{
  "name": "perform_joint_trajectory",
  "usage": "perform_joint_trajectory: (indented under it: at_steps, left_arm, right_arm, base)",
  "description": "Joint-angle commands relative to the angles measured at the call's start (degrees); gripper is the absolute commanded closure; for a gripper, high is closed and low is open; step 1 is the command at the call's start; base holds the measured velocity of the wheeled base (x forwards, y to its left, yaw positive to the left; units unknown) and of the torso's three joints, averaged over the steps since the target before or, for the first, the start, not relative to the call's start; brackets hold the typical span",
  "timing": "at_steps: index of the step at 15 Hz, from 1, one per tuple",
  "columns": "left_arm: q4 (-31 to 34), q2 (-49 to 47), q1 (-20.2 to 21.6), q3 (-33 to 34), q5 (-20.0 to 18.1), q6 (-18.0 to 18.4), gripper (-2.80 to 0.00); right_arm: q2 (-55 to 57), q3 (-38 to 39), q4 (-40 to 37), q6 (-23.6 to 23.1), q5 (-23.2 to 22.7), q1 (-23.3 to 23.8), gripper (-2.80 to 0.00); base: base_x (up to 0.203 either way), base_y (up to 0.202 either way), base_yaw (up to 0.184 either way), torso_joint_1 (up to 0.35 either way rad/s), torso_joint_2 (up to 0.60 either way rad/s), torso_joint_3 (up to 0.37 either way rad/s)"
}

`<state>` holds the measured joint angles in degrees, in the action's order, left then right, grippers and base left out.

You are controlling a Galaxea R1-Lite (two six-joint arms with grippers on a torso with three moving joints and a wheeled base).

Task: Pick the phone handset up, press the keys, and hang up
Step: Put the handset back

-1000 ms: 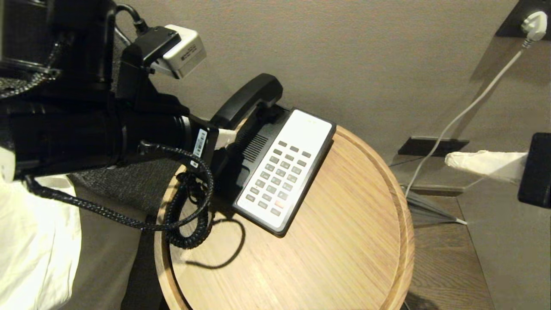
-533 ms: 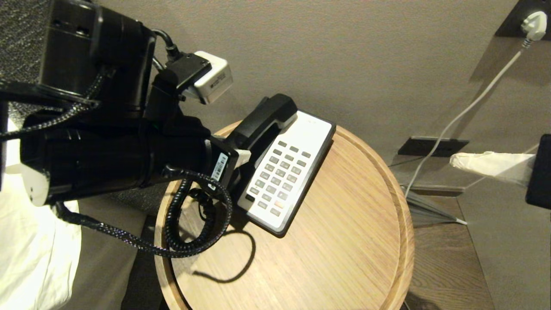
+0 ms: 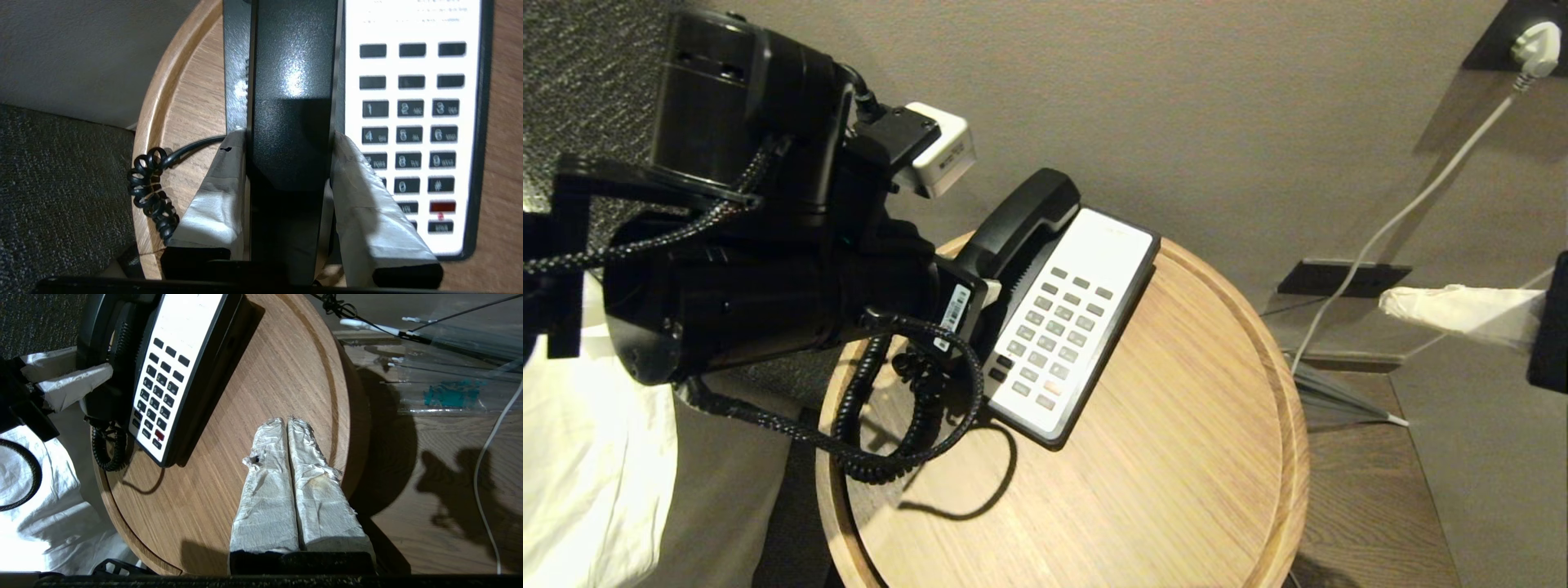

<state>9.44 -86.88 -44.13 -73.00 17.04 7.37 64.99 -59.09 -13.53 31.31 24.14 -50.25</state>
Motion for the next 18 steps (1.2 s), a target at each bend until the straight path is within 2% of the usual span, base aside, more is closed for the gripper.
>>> perform_joint_trajectory:
  at_steps: [1, 16, 17, 18]
  left_arm:
    - [0.0, -0.6, 0.0, -0.3, 1.2, -1.0, 0.0]
    - [0.2, -0.7, 0.0, 1.9, 0.9, -1.2, 0.0]
    - [0.1, -0.9, 0.0, 1.8, 1.0, -1.2, -2.8]
    - [0.1, -1.0, 0.0, 1.7, 1.0, -1.2, -2.8]
  right_arm:
    - [0.1, 0.1, -0.1, 0.2, 0.1, 0.0, 0.0]
    - [0.3, 0.2, -0.1, 0.2, -0.1, 0.0, 0.0]
    - [0.3, 0.3, -0.1, 0.2, -0.1, 0.0, 0.0]
    - [0.3, 0.3, -0.1, 0.2, -0.1, 0.0, 0.0]
  base:
    - [0.0, 0.0, 0.0, 0.0, 0.0, 0.0]
    - [0.0, 0.0, 0.0, 0.0, 0.0, 0.0]
    - [0.0, 0.0, 0.0, 0.0, 0.0, 0.0]
    - [0.0, 0.0, 0.0, 0.0, 0.0, 0.0]
